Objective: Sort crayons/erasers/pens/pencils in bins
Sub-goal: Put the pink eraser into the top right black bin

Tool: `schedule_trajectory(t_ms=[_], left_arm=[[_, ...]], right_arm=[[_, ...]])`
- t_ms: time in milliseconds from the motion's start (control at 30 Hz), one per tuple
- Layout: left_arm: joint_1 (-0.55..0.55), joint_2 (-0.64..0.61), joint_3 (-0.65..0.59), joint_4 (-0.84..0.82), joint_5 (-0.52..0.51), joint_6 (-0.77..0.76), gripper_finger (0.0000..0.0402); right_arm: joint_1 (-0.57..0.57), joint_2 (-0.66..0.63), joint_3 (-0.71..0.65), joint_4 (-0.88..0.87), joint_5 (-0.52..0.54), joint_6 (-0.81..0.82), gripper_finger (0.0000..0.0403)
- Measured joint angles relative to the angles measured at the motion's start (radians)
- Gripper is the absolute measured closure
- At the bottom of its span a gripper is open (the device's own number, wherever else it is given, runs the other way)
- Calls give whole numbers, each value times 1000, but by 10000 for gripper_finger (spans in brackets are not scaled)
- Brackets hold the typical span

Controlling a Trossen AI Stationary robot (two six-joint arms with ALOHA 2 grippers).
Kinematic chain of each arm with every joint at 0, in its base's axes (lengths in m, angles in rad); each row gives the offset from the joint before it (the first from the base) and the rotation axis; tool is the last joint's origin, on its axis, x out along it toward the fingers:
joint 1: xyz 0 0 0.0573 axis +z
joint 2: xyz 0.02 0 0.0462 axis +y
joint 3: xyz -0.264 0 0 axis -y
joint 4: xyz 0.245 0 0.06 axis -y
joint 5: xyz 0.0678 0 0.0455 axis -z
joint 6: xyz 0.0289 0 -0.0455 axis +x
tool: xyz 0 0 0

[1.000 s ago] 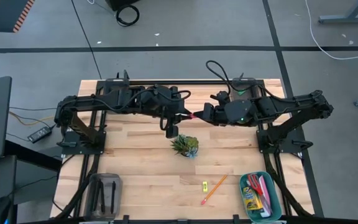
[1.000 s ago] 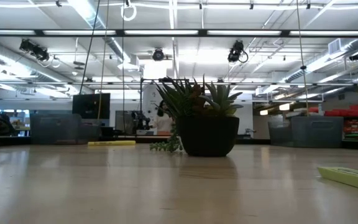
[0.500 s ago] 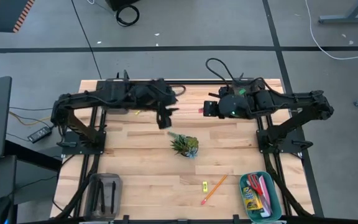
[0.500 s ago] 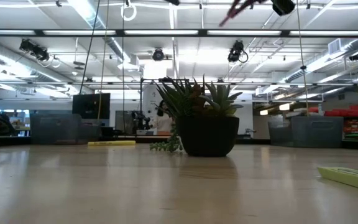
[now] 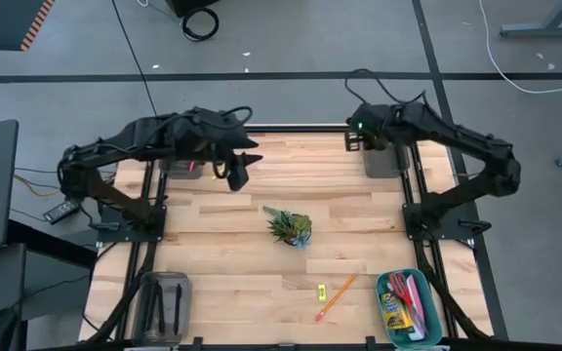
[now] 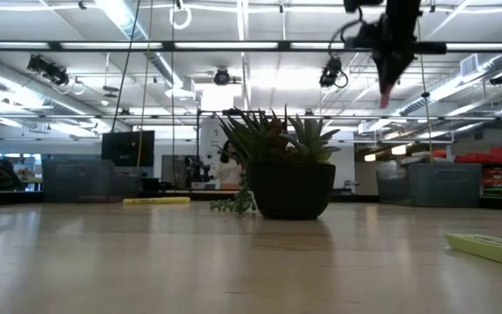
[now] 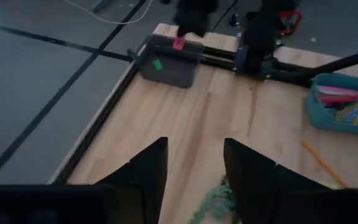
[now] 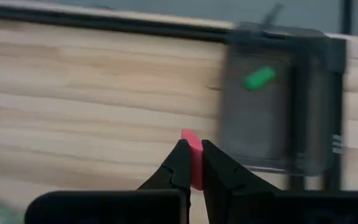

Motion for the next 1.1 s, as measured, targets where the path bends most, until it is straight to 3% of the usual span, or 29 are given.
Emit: schedule_trajectory(t_ms=[133, 333, 467, 733, 1100], left_arm=[[-28, -7, 0, 3, 1, -49, 245], [-81, -6, 0, -1, 0, -115, 252], [-108, -4, 0, -1, -1, -138, 257], [-121, -4, 0, 0, -30, -171, 268], [-121, -4, 0, 2, -31, -202, 266]], right_arm=[[-149, 1, -53, -4, -68, -124, 380], [-291, 1, -149, -14, -78, -206, 364], [-328, 1, -206, -12, -102, -202, 349], [-330, 1, -242, 26, -108, -259, 360], [-330, 1, -242, 10, -92, -297, 246]])
